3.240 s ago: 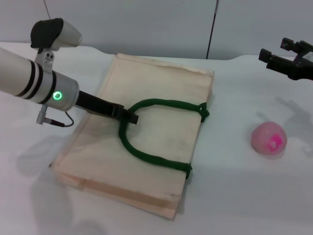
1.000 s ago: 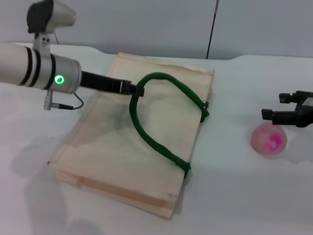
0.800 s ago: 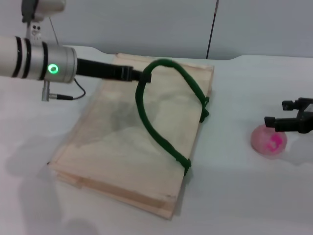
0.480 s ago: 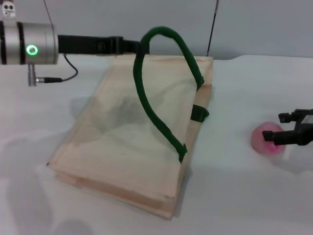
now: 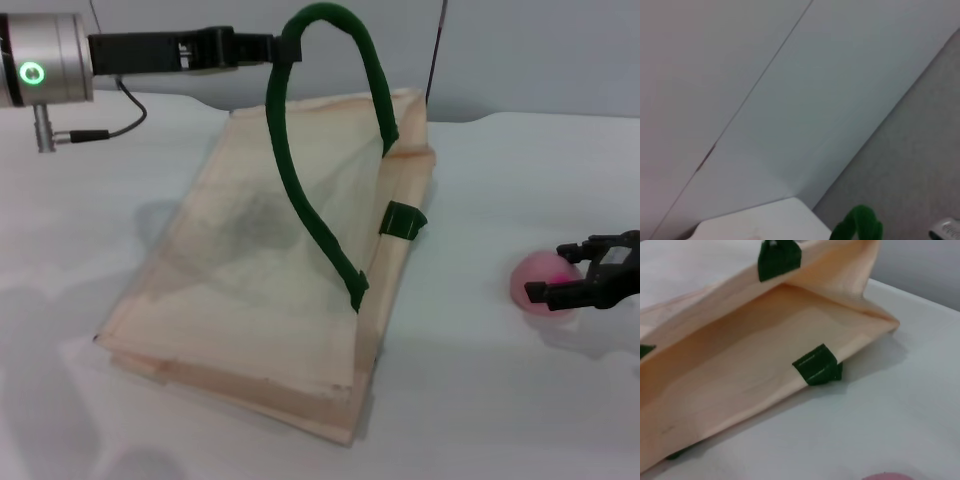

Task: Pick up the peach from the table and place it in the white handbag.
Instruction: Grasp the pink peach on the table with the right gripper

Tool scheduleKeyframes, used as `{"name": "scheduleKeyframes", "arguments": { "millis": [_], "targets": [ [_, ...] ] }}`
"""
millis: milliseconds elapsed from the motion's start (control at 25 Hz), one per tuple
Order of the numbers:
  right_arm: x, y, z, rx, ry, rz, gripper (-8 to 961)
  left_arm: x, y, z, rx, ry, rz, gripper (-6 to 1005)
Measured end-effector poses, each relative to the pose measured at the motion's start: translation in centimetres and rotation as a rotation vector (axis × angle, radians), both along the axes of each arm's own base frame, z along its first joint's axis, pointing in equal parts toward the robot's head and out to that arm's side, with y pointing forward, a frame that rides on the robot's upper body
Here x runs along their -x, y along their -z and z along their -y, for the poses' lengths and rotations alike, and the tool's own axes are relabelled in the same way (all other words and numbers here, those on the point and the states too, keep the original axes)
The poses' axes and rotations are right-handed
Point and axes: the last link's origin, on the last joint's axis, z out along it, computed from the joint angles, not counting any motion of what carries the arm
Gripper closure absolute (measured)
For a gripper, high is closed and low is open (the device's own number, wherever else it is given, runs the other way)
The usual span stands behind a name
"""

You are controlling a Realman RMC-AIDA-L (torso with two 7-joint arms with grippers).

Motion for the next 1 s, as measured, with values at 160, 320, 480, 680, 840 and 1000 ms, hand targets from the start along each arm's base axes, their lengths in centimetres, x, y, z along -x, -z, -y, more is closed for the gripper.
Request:
{"name": "scheduleKeyframes", "arguments": {
  "millis": [160, 320, 480, 680, 840, 1000],
  "targets": [
    [-0.3, 0.5, -0.1, -0.005, 0.012, 0.033, 113, -0.2, -0.4, 0.1, -0.006, 0.013, 0.015, 880],
    [-0.2, 0.5, -0.3, -0.016, 0.009, 0.054, 113, -0.3, -0.6, 0.2, -0.007, 0.022, 0.028, 879],
    [-0.1, 0.5, -0.3, -0.013, 0.009, 0.058, 114, -0.5, -1.0, 0.4, -0.007, 0.036, 0.046, 879],
    [-0.2, 0.5, -0.2, -0.008, 0.009, 0.068, 318, -0.4, -1.2, 0.5, -0.013, 0.038, 0.062, 879],
    [-0.1, 0.4, -0.3, -0.01, 0.001, 0.071, 369, -0.3, -1.3, 0.5, -0.017, 0.035, 0.065, 879],
    [0.3, 0.2, -0.4, -0.028, -0.017, 0.071, 414, -0.2, -1.4, 0.6, -0.018, 0.033, 0.064, 880]
  ]
}}
